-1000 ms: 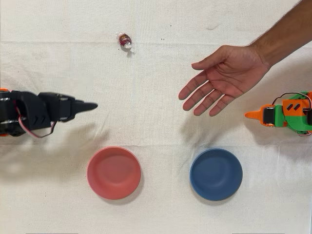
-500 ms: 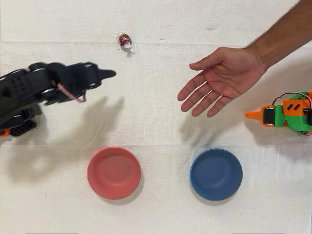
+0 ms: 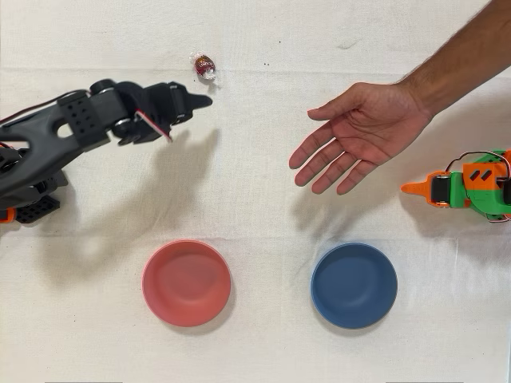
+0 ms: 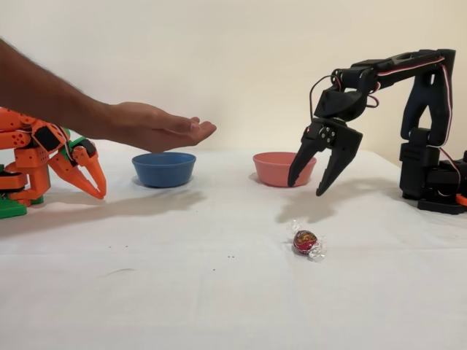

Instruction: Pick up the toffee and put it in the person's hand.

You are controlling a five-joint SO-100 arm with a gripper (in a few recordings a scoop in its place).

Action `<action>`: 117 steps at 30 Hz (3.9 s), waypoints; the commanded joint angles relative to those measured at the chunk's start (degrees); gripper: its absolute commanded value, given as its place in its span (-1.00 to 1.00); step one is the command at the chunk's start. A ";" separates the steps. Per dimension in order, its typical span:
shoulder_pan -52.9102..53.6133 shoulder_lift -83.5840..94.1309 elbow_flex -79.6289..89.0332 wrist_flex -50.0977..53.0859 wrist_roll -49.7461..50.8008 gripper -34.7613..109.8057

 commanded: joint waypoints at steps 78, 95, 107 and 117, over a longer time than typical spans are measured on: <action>-8.70 -27.60 -18.37 -6.15 20.30 -0.15; -9.23 -26.37 -16.87 -6.06 21.36 -0.28; -9.23 -24.52 -19.42 -6.15 19.86 -0.35; -8.79 -21.53 -22.50 -3.43 16.96 -0.33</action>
